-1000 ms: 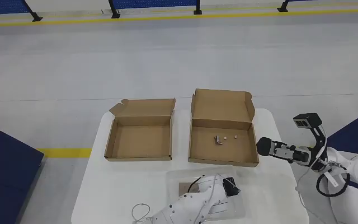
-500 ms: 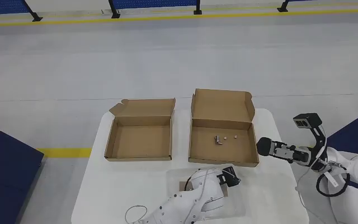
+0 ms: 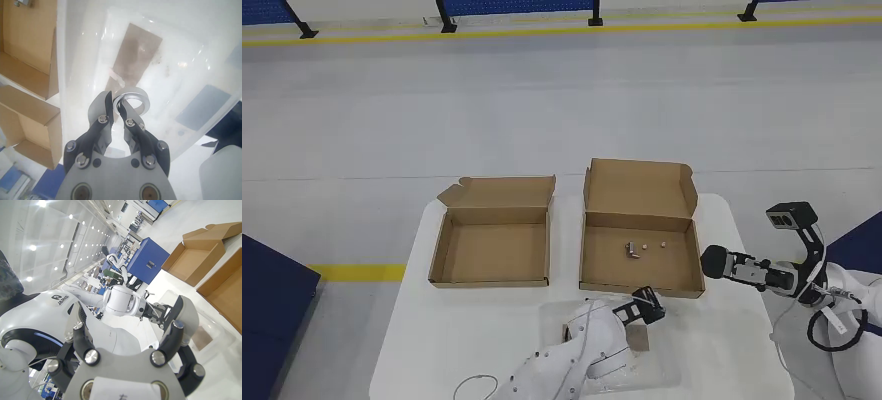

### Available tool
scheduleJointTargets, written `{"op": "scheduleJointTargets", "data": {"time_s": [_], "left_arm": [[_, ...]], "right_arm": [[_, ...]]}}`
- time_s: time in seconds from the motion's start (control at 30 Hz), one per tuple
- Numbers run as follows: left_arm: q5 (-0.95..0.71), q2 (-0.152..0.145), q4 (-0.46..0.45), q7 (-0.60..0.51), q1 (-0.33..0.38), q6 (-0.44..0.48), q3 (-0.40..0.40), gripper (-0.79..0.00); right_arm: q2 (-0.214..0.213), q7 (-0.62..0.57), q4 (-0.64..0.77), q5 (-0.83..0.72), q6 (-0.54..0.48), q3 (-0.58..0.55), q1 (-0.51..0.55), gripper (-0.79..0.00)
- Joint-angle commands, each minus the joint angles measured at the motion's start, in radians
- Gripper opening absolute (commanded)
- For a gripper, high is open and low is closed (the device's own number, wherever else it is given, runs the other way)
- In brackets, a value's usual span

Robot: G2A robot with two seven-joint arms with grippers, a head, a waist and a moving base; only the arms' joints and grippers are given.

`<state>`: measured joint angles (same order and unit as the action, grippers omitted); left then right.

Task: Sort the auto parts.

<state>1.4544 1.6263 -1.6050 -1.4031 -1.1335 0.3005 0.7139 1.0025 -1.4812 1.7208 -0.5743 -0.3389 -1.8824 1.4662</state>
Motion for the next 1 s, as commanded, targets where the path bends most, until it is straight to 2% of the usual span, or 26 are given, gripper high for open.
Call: {"op": "scheduleJointTargets", "data": {"time_s": [0.0,0.17,0.3,0.37,0.43,0.73,0.8,0.9,0.97], "left_arm": [[-0.027,-0.019,-0.062,0.015,-0.037,0.030,0.073,-0.785],[-0.158,-0.071,-0.241,0.099,-0.174,0.171,0.286,-0.785],[-0.240,-0.102,-0.298,0.214,-0.259,0.301,0.404,-0.785],[-0.289,-0.112,-0.316,0.289,-0.284,0.381,0.427,-0.785],[-0.295,-0.118,-0.331,0.324,-0.291,0.417,0.438,-0.785],[-0.295,-0.118,-0.331,0.324,-0.291,0.417,0.438,-0.785],[-0.401,-0.119,-0.319,0.431,-0.306,0.393,0.465,-0.785],[-0.546,-0.132,-0.295,0.516,-0.314,0.465,0.533,-0.785],[-0.646,-0.142,-0.275,0.561,-0.318,0.550,0.567,-0.785]], "right_arm": [[0.000,0.000,0.000,0.000,0.000,0.000,0.000,0.000],[0.000,0.000,0.000,0.000,0.000,0.000,0.000,0.000],[0.000,0.000,0.000,0.000,0.000,0.000,0.000,0.000],[0.000,0.000,0.000,0.000,0.000,0.000,0.000,0.000],[0.000,0.000,0.000,0.000,0.000,0.000,0.000,0.000],[0.000,0.000,0.000,0.000,0.000,0.000,0.000,0.000],[0.000,0.000,0.000,0.000,0.000,0.000,0.000,0.000],[0.000,0.000,0.000,0.000,0.000,0.000,0.000,0.000],[0.000,0.000,0.000,0.000,0.000,0.000,0.000,0.000]]}}
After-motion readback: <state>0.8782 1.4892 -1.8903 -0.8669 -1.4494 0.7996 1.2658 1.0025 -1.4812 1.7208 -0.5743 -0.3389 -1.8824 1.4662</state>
